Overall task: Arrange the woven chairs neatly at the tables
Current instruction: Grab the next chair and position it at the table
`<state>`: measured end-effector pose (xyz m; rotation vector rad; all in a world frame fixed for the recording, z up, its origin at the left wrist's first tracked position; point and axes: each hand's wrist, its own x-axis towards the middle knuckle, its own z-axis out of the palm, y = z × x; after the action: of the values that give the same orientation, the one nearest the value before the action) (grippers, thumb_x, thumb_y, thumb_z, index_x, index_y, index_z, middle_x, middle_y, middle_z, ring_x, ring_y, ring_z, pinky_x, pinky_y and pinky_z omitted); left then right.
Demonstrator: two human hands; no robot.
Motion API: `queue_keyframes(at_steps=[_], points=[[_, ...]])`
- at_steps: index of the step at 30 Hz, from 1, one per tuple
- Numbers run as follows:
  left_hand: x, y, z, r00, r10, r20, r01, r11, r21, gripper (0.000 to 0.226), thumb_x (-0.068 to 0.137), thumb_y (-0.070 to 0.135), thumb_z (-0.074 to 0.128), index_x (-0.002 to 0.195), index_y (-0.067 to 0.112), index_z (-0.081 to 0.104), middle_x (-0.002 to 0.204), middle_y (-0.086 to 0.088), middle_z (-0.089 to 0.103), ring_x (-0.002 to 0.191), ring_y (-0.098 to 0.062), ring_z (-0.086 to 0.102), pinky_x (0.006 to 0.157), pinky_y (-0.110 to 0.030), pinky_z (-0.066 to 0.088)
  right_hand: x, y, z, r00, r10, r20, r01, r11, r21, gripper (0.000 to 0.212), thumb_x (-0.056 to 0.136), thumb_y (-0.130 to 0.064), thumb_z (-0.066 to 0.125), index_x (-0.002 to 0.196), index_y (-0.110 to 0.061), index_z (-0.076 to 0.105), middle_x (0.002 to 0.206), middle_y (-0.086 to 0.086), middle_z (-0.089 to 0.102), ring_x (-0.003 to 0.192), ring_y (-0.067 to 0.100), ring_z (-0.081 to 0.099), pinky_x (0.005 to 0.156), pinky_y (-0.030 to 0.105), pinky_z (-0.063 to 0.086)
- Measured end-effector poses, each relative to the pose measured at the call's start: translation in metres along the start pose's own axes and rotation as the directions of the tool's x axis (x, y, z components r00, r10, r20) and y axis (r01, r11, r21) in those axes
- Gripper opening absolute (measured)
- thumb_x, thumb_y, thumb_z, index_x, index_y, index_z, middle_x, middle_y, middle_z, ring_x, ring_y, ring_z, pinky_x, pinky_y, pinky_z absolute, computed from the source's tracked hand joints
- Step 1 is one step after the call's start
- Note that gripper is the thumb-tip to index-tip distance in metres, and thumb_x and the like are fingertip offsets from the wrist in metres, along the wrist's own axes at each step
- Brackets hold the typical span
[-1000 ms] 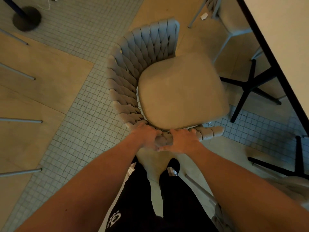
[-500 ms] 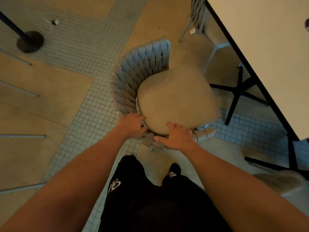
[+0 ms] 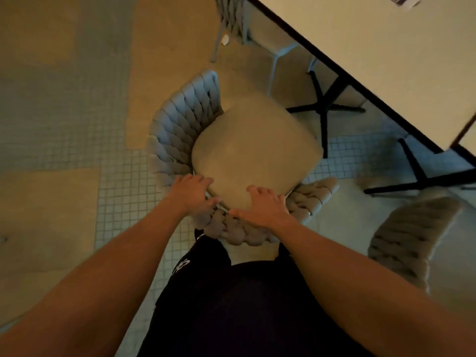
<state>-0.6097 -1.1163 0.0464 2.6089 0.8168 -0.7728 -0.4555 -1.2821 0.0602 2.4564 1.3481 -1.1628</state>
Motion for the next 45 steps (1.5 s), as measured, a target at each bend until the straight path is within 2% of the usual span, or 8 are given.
queue_keyframes(at_steps=[8,11,23,29,32,36,38,45], points=[[0.018,-0.042,-0.026,0.967,0.228,0.113,-0.244,0.957,0.154,0.079,0.089,0.078,0.035,0.151,0.027,0.034,0.149,-0.002,0.045,0.136,-0.03,0.039,0.112,-0.052,0.029,-0.006,-0.061,0.033,0.97,0.233,-0.071,-0.219,0.961,0.171,0.094,0.084,-0.087,0.042,0.153,-0.023,0.033,0.152,0.009,0.046,0.141,0.033,0.038,0.112,0.058,0.029],[0.018,-0.044,-0.028,0.953,0.288,0.095,-0.3,0.94,0.163,0.08,0.09,0.077,0.035,0.151,0.026,0.034,0.149,-0.003,0.044,0.137,-0.029,0.038,0.114,-0.055,0.025,-0.01,-0.073,0.042,0.951,0.3,-0.07,-0.278,0.934,0.223,0.096,0.082,-0.089,0.041,0.153,-0.023,0.034,0.152,0.009,0.046,0.142,0.033,0.036,0.113,0.061,0.027],[0.012,-0.086,-0.002,0.915,0.401,0.052,-0.4,0.88,0.256,0.089,0.083,0.085,0.034,0.152,0.029,0.034,0.149,0.0,0.045,0.138,-0.025,0.038,0.113,-0.059,0.024,-0.018,-0.119,0.083,0.872,0.462,-0.163,-0.399,0.863,0.311,0.095,0.082,-0.088,0.042,0.151,-0.023,0.039,0.153,0.007,0.046,0.144,0.031,0.034,0.114,0.054,0.025],[0.009,-0.121,0.009,0.906,0.404,0.129,-0.423,0.834,0.354,0.099,0.072,0.084,0.055,0.15,0.029,0.033,0.149,-0.001,0.043,0.138,-0.029,0.035,0.112,-0.058,0.029,-0.013,-0.152,0.11,0.873,0.452,-0.181,-0.397,0.876,0.275,0.09,0.085,-0.086,0.043,0.146,-0.02,0.042,0.147,0.009,0.05,0.141,0.032,0.038,0.116,0.055,0.024],[0.008,-0.136,0.013,0.917,0.387,0.096,-0.387,0.805,0.449,0.087,0.076,0.075,0.062,0.147,0.03,0.037,0.147,-0.002,0.043,0.138,-0.031,0.032,0.11,-0.061,0.027,-0.006,-0.165,0.119,0.878,0.45,-0.161,-0.393,0.872,0.294,0.083,0.089,-0.08,0.044,0.148,-0.02,0.04,0.149,0.009,0.049,0.142,0.033,0.036,0.119,0.058,0.018],[0.02,-0.144,0.013,0.934,0.342,0.105,-0.355,0.847,0.395,0.059,0.092,0.051,0.062,0.144,0.035,0.04,0.154,-0.008,0.03,0.146,-0.046,0.007,0.11,-0.073,0.018,0.014,-0.171,0.126,0.89,0.44,-0.12,-0.402,0.881,0.248,0.07,0.099,-0.068,0.039,0.15,-0.021,0.034,0.152,0.009,0.046,0.145,0.036,0.031,0.121,0.064,0.011],[0.027,-0.145,0.015,0.928,0.348,0.131,-0.371,0.839,0.399,0.05,0.096,0.046,0.058,0.143,0.037,0.043,0.155,-0.009,0.029,0.146,-0.049,0.002,0.109,-0.076,0.013,0.021,-0.169,0.126,0.885,0.457,-0.088,-0.423,0.87,0.255,0.062,0.103,-0.062,0.033,0.15,-0.021,0.035,0.151,0.009,0.046,0.145,0.037,0.031,0.12,0.065,0.011],[0.046,-0.131,0.014,0.927,0.364,0.094,-0.37,0.834,0.409,0.042,0.094,0.044,0.06,0.135,0.036,0.053,0.138,-0.007,0.05,0.141,-0.044,0.015,0.11,-0.075,0.011,0.029,-0.147,0.113,0.882,0.469,-0.053,-0.45,0.869,0.205,0.062,0.105,-0.062,0.026,0.152,-0.023,0.033,0.15,0.01,0.048,0.145,0.038,0.031,0.12,0.065,0.016]])
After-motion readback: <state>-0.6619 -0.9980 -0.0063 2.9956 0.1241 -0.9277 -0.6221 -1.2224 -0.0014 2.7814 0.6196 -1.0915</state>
